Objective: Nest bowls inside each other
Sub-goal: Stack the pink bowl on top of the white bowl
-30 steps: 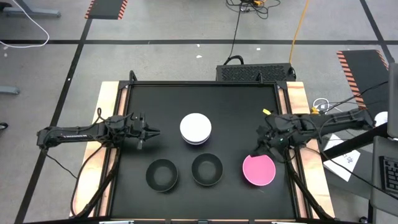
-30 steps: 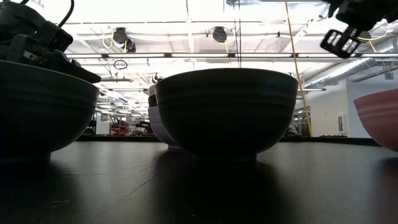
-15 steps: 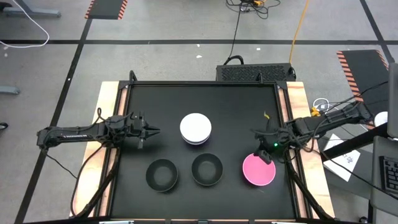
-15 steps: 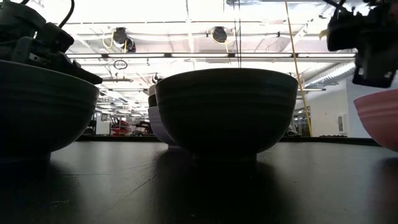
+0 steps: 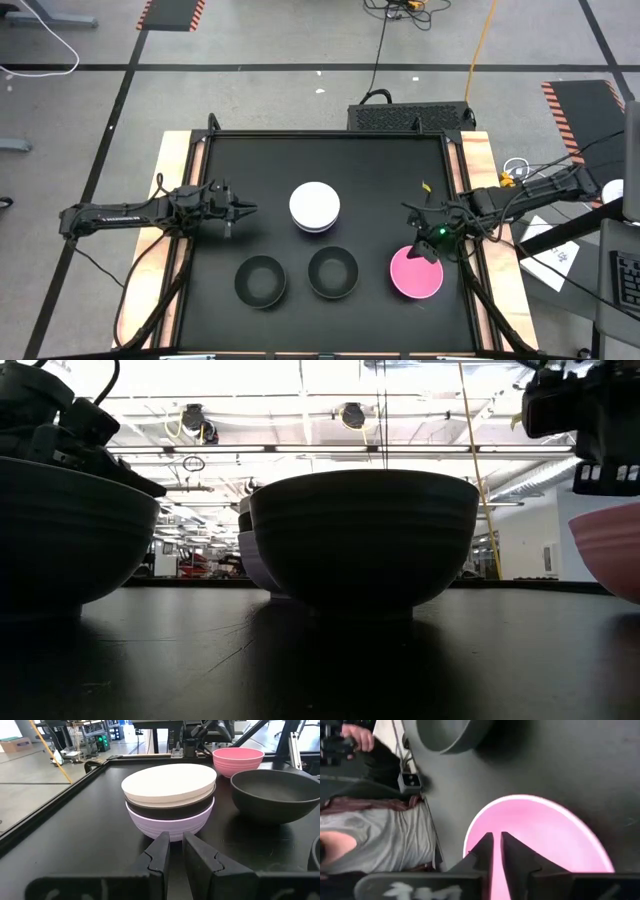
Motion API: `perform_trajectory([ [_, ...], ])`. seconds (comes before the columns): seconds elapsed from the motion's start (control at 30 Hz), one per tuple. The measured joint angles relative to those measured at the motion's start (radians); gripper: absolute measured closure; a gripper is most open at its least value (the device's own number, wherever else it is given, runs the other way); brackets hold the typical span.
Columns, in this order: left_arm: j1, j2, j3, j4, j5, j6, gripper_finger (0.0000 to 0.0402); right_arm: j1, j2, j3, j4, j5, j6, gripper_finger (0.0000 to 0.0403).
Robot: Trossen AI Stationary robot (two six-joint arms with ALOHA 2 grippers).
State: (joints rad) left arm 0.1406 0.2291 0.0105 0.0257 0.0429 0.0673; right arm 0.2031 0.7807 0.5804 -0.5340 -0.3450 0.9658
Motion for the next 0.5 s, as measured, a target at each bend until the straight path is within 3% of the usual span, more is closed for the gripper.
perform_trajectory([
  [0.27,0.000,0.000,0.000,-0.012,0.000,0.000,0.0346,-0.066,0.000,0.000,-0.130,-0.003,0.031,0.0268],
  [0.5,0.000,0.000,0.000,-0.012,0.000,0.001,0.0346,-0.100,0.000,0.000,-0.145,-0.107,0.093,0.0188],
])
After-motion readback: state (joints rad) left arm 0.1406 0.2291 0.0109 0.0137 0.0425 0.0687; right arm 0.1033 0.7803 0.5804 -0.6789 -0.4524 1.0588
